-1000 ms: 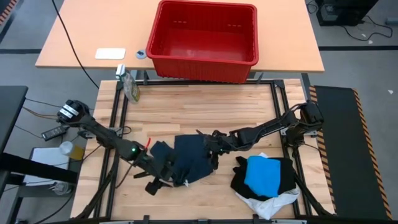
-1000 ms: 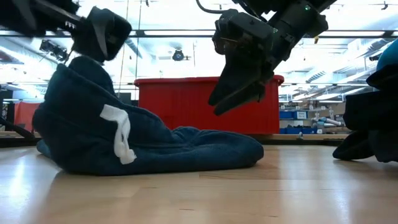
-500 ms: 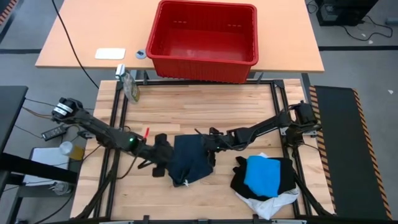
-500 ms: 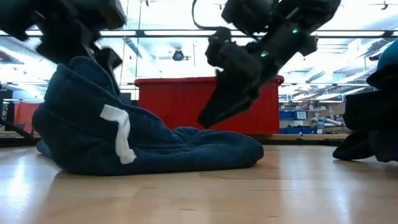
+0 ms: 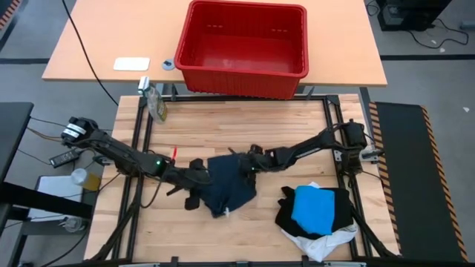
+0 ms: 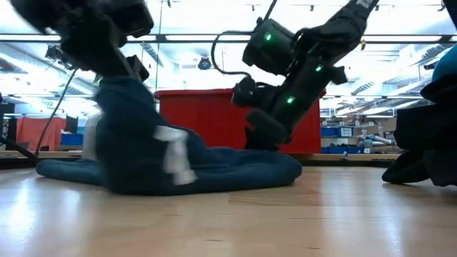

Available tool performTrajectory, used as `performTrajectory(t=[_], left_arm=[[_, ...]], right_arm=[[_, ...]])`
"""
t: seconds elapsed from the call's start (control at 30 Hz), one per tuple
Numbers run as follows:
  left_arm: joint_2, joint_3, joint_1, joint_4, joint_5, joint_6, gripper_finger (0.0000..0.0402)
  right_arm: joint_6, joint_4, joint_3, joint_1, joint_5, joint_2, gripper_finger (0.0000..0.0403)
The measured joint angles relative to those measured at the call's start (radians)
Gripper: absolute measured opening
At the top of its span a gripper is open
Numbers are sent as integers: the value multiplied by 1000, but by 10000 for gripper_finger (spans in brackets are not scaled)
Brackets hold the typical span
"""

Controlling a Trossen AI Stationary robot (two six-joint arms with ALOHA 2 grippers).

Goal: Fold laundry
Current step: Fold the dark blue shorts

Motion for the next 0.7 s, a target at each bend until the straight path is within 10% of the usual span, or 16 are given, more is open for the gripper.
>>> performTrajectory(t=[0.43, 0.7], left_arm=[[-26, 1, 135, 41, -123, -34, 172], [37, 1, 432, 74, 38, 177, 171]], right_arm=[[-88, 2, 113, -200, 49, -100, 196], [-5, -103, 128, -138, -85, -147, 189]])
